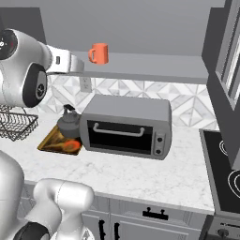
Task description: Pick the kettle from the counter and place it on the tray. Then pick the mug from the cabinet and place it on the tray. Then close the cabinet doors.
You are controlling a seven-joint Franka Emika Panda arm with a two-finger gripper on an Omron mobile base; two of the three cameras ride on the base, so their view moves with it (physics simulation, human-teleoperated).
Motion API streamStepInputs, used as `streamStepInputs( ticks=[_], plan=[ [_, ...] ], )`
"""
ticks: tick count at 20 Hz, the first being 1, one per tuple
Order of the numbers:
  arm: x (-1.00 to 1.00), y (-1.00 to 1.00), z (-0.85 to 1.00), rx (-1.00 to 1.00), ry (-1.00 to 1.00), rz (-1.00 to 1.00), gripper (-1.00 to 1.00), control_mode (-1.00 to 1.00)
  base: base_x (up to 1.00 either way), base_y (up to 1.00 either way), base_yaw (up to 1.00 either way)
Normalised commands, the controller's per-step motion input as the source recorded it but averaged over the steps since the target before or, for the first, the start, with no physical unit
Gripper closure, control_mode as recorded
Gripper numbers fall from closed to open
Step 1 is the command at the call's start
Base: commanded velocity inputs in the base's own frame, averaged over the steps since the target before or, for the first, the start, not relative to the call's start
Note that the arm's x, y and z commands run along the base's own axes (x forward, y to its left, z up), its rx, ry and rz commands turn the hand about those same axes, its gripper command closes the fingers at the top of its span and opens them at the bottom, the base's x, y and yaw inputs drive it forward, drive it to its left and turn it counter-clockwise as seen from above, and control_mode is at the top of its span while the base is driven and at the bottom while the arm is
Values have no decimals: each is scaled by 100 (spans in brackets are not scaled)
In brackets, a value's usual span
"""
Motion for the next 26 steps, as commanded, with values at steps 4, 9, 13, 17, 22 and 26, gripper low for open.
streamStepInputs(
  ticks=[4, 9, 13, 17, 22, 26],
  plan=[
    [55, 8, 4, -11, -17, -8, -100, -100, 0, 0, 0],
    [53, 15, 4, 0, -4, -5, -100, -100, 0, 0, 0],
    [48, 20, -1, 0, 0, -9, -100, -100, 0, 0, 0],
    [40, 7, 0, 0, 8, -13, -100, -100, 0, 0, 0],
    [39, 0, -10, 0, 7, -10, -100, -100, 0, 0, 0],
    [42, 0, -7, 0, 5, -7, -100, -100, 0, 0, 0]
  ],
)
